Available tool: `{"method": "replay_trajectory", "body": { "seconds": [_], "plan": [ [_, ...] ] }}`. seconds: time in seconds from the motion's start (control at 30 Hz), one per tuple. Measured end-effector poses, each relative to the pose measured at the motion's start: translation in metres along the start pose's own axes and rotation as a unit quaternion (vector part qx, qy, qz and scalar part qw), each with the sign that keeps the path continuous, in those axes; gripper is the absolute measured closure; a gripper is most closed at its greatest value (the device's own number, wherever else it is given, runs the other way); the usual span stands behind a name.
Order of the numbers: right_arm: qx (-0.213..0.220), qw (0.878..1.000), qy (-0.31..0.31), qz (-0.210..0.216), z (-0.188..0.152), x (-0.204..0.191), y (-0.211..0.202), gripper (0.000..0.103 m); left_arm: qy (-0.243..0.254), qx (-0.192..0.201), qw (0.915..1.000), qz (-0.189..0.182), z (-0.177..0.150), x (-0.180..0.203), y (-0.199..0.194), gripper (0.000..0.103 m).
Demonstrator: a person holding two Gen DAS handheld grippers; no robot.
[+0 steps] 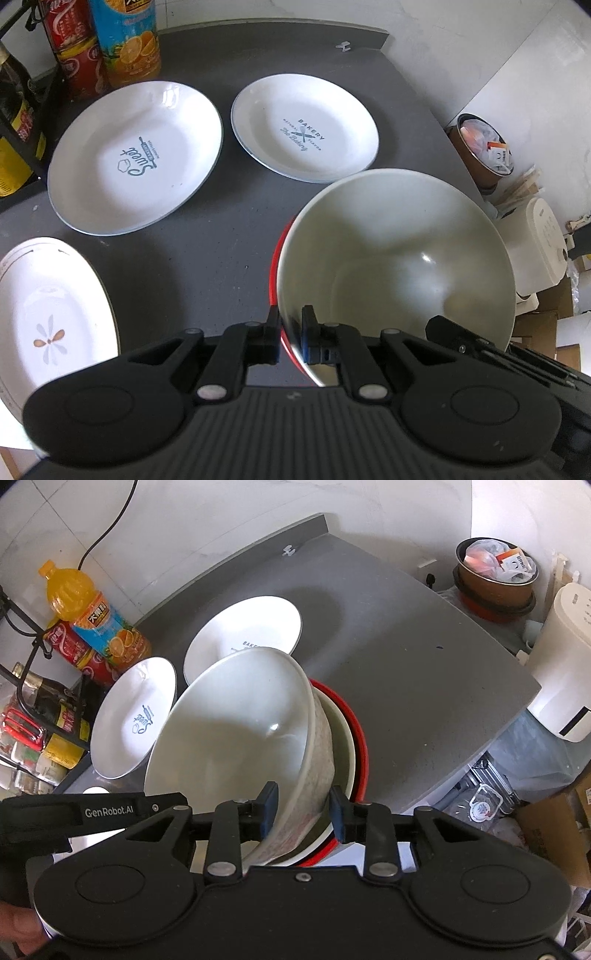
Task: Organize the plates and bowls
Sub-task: 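Lower the plain white bowl into the patterned bowl with both grippers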
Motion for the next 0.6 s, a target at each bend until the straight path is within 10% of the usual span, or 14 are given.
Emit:
{"method": "replay_trajectory", "body": {
  "seconds": [0.6],
  "plan": [
    [0.017,0.999,-0.041,0.012,0.011,0.008,-0.02,0.052,-0.002,-0.011,0.9997,0.022,0.003,0.013,-0.008,0.084]
  ]
}}
Point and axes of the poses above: each gripper's, at about its wrist camera, not at the fingertips, and y roughly the way its jaws point, x to its right, z to its top, the point moved 3 cm from there along y, roughly the way its jaws point, and after that the axes turned 6 degrees about y, right-handed, at the moved point
